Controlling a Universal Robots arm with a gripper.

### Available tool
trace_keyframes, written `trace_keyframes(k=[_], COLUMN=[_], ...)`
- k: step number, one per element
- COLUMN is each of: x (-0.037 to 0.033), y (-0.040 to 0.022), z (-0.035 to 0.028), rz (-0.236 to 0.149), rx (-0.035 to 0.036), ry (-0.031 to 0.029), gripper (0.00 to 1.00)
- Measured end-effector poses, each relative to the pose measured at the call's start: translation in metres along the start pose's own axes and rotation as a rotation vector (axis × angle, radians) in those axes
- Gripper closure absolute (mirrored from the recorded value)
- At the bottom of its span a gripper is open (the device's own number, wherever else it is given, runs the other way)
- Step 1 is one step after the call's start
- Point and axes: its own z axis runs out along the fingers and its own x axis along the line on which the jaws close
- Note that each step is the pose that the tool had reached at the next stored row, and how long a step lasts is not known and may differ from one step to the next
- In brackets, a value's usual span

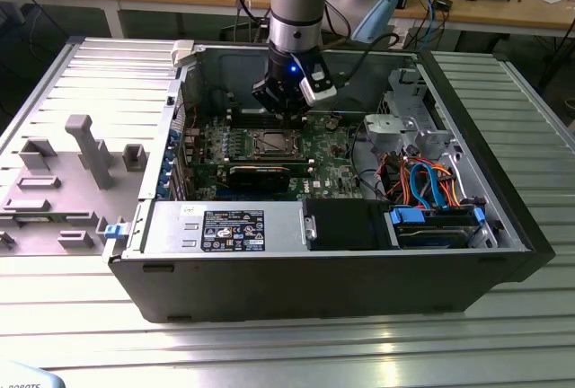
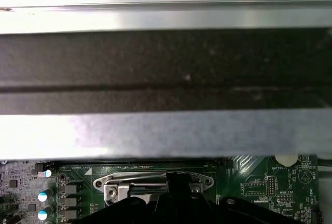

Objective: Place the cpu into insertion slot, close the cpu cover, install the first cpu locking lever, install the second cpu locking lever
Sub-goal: 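Install the second cpu locking lever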

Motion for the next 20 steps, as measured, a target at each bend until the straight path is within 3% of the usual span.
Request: trace_keyframes(k=[14,20], x=[-0.0001,-0.0002], y=[-0.0085,-0.0081], z=[-0.0002,-0.0098], rz=[0.000,0.000], rx=[0.0001,0.0019], ry=[0.0001,0.0000], gripper=[0.89,0.89])
